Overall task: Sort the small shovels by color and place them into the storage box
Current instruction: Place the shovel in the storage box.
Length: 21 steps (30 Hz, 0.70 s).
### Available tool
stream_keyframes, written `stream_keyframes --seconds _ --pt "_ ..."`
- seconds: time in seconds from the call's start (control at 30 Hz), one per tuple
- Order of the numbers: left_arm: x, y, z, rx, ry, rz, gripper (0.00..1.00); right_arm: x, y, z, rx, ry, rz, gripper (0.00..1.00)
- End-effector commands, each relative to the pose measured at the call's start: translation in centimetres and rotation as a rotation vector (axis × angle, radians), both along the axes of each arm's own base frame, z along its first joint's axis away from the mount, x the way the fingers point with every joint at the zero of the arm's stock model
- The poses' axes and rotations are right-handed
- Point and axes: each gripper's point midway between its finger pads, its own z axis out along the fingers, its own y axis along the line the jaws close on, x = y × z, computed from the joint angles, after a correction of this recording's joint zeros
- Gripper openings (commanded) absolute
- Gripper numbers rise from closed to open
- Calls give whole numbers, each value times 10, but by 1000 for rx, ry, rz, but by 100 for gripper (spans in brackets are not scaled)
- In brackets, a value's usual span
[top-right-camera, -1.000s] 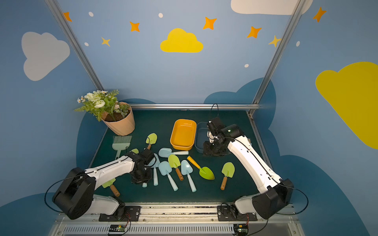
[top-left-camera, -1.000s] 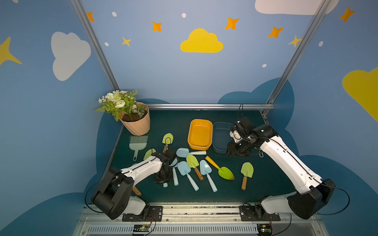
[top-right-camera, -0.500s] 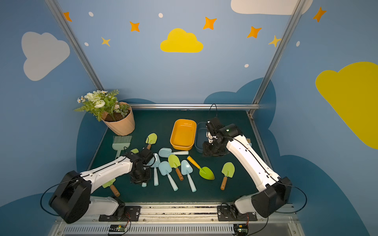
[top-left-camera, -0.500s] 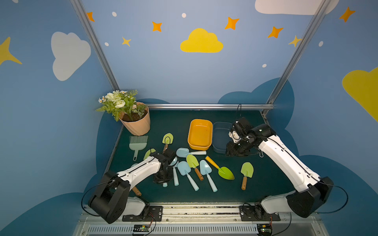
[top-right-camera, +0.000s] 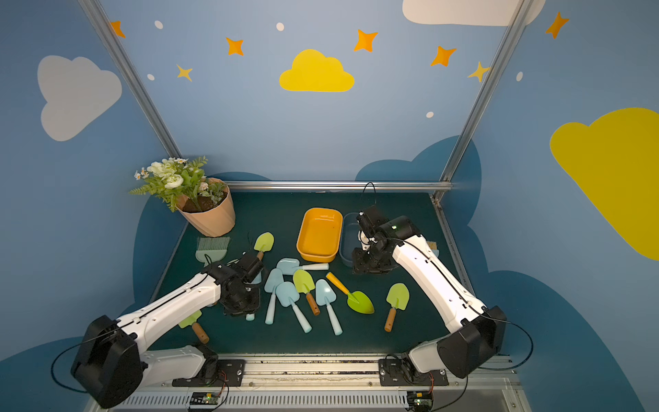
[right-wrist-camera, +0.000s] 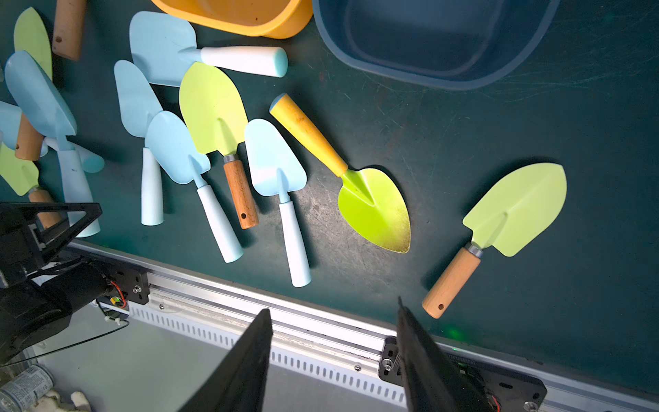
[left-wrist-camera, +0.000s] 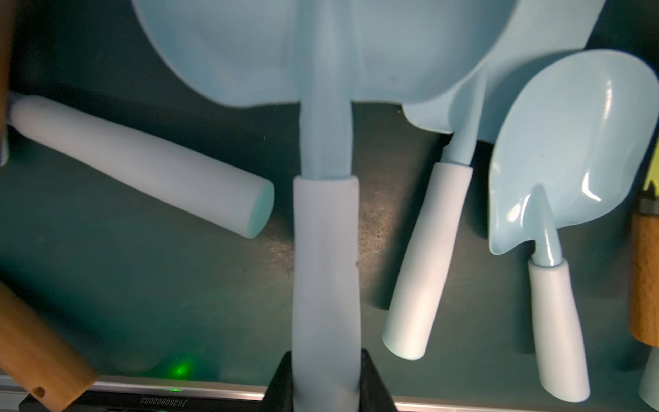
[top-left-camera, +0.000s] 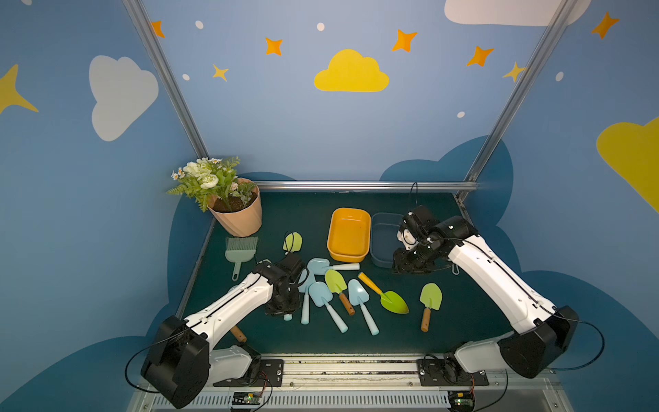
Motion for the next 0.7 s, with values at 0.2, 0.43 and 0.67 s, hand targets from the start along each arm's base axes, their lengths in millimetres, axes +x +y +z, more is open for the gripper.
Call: stream_keyframes --seconds 0.2,0.43,0.67 --pt "-2 1 30 3 -51 -13 3 -2 -3 7 -10 -18 3 57" --pt "15 -13 80 -31 -146 -46 3 -4 -5 8 -10 -27 2 57" --pt "66 -62 135 -81 -248 -167 3 -8 -9 6 -16 -29 -1 57"
